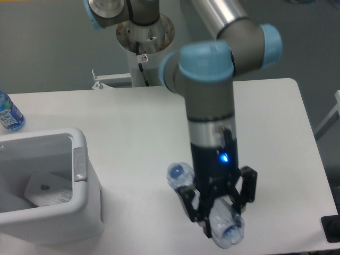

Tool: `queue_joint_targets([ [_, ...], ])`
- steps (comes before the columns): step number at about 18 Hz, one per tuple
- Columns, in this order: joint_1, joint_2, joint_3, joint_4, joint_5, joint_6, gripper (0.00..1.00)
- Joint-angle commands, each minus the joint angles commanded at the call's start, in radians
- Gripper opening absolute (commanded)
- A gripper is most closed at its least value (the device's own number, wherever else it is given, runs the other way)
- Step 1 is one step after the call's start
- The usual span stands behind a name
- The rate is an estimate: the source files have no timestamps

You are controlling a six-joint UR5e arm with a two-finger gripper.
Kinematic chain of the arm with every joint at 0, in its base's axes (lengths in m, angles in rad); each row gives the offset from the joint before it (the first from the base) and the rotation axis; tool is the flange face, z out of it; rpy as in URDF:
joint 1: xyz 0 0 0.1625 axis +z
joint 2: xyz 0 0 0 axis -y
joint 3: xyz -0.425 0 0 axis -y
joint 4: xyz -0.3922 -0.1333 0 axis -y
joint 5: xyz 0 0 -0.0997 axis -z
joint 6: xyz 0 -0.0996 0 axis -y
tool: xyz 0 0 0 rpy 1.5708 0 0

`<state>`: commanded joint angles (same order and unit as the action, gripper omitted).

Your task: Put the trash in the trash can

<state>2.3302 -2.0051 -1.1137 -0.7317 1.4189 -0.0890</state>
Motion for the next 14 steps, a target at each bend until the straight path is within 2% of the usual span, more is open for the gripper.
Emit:
queue_joint_targets([
  [4, -0.051, 0.034, 0.002, 0.002, -0.002, 0.005, 0.61],
  [8, -0.156, 0.055, -0.002, 0.002, 0.006, 0.005, 0.61],
  [14, -0.268, 0.048, -0.021, 0.003, 0.006, 0.005, 0.62],
])
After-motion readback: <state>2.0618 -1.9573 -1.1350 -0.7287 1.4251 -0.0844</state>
